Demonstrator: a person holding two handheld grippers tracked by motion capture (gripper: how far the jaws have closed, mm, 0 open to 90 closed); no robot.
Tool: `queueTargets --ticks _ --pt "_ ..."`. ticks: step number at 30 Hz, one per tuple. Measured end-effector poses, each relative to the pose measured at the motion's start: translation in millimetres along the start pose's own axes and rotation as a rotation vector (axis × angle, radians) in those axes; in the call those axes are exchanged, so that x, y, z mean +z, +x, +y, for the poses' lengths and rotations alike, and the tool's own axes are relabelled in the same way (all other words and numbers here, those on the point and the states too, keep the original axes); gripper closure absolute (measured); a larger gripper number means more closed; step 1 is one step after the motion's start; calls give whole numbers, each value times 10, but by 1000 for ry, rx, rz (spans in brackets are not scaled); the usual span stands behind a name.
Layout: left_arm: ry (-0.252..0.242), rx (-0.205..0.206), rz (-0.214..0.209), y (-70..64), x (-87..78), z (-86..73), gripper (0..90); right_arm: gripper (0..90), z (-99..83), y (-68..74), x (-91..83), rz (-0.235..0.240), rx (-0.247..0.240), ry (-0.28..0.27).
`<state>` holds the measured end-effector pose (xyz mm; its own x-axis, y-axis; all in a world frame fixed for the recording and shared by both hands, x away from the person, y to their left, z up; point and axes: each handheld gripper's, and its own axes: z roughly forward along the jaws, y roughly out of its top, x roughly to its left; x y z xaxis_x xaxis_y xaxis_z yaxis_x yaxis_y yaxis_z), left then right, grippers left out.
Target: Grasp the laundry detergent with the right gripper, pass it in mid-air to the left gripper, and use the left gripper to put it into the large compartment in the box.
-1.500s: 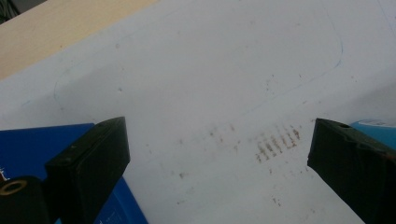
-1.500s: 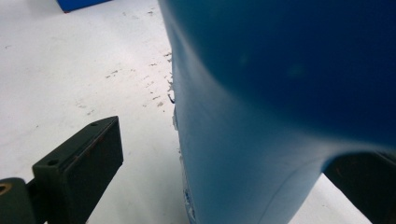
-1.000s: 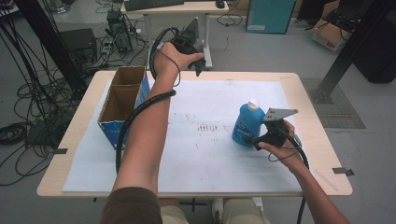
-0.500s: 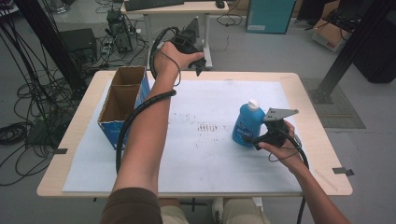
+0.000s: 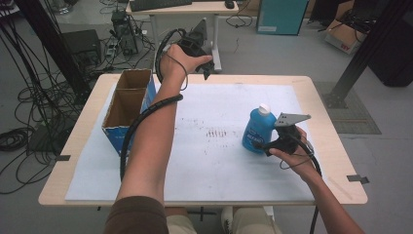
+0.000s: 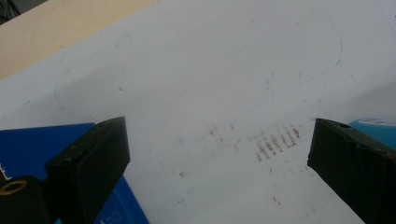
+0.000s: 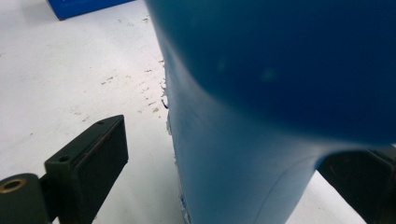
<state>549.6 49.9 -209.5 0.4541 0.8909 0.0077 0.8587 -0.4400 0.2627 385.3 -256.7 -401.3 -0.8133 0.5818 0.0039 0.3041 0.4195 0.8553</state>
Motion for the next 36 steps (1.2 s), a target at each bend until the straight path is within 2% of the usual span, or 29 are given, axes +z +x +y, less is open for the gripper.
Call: queueTargets --ticks 27,36 --pt "4 6 1 -2 11 -4 59 254 -46 -30 50 -11 -16 -5" --pt "6 2 -3 10 17 -8 59 300 -64 -35 68 -7 -5 -9"
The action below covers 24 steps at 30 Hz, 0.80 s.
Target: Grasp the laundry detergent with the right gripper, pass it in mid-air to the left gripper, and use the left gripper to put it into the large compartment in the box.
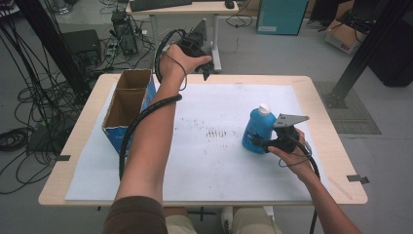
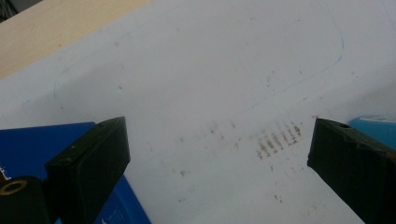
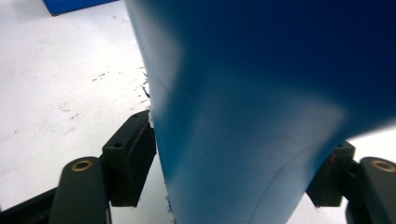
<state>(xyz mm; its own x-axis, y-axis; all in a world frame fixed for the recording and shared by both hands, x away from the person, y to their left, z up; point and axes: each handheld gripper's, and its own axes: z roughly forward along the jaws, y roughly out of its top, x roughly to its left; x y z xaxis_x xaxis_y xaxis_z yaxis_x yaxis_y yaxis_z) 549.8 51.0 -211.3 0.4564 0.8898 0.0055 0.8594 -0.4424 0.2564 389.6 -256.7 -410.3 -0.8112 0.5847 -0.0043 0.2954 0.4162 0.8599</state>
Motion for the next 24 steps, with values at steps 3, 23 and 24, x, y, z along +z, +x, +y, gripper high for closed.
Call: queueTargets --ticks 3,23,24 --pt "3 7 -2 -3 4 -1 59 318 -7 -17 5 4 -2 -5" --pt "2 9 -1 -7 -10 -6 60 400 -23 -12 12 18 -16 -9" --pt "1 10 0 -6 -13 -9 60 401 -23 -13 13 18 -17 -9"
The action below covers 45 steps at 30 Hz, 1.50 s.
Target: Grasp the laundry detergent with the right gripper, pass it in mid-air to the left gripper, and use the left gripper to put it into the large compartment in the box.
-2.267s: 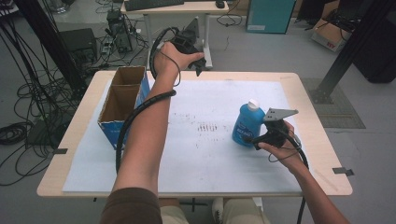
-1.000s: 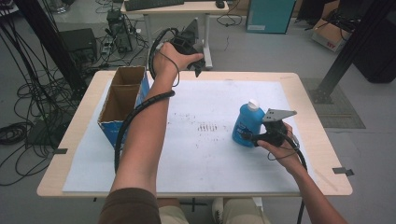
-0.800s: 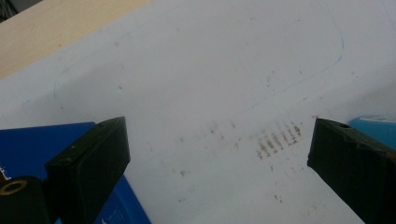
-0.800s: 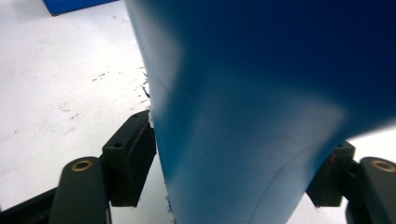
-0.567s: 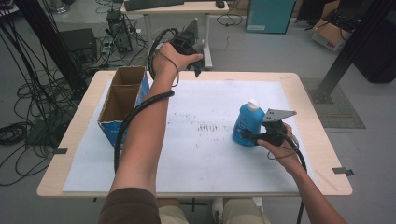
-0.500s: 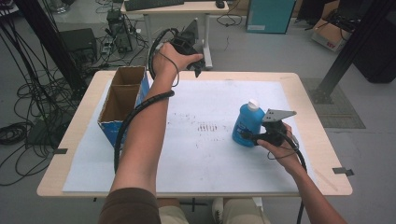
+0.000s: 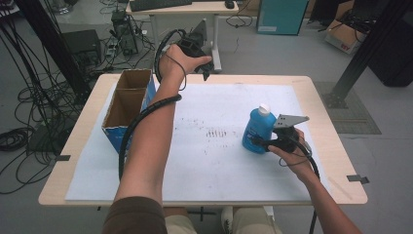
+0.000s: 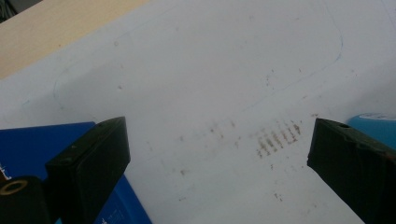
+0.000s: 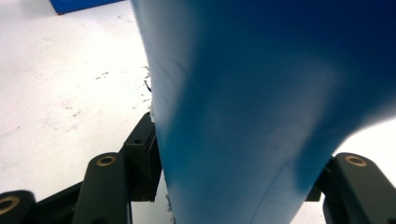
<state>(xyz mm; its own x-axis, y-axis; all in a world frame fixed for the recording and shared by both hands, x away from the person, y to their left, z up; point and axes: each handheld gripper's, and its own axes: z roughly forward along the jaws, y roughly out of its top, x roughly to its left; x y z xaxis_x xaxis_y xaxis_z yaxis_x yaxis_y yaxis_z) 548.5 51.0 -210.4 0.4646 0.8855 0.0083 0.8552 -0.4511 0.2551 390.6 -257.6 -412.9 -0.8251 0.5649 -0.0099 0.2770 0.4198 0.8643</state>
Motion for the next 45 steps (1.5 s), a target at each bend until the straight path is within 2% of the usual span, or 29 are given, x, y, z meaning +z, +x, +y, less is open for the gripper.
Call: queueTargets --ticks 45 --pt "-3 4 8 -21 -49 7 60 407 11 -5 1 3 2 13"
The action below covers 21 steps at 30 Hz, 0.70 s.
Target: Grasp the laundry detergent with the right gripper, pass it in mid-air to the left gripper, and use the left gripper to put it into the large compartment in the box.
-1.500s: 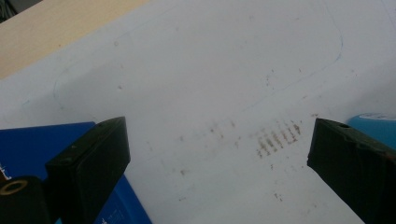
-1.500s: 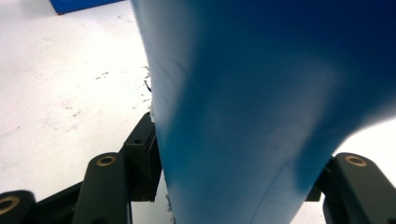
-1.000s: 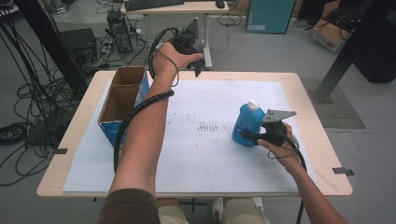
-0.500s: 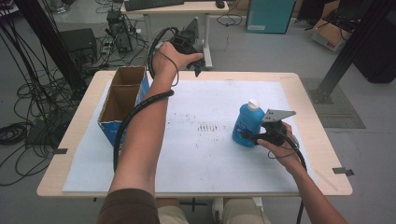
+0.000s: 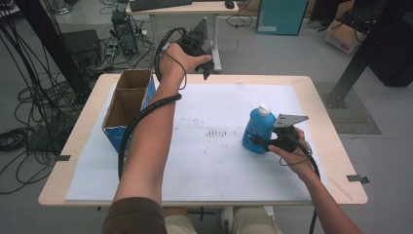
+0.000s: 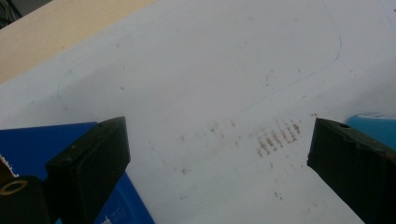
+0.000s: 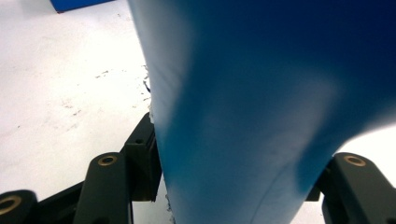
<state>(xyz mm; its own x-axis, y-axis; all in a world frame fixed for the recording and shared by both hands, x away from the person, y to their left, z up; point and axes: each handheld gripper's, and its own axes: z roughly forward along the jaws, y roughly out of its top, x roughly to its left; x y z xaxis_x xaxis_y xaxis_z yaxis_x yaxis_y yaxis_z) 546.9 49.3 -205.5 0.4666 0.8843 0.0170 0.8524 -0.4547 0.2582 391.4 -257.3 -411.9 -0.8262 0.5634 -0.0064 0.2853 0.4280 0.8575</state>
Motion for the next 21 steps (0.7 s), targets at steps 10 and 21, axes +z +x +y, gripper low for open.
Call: queueTargets --ticks 10,21 --pt "4 4 0 1 0 -8 60 416 1 -2 0 -1 -2 -2" --pt "1 4 2 2 -25 -4 59 439 9 5 -3 -7 1 4"
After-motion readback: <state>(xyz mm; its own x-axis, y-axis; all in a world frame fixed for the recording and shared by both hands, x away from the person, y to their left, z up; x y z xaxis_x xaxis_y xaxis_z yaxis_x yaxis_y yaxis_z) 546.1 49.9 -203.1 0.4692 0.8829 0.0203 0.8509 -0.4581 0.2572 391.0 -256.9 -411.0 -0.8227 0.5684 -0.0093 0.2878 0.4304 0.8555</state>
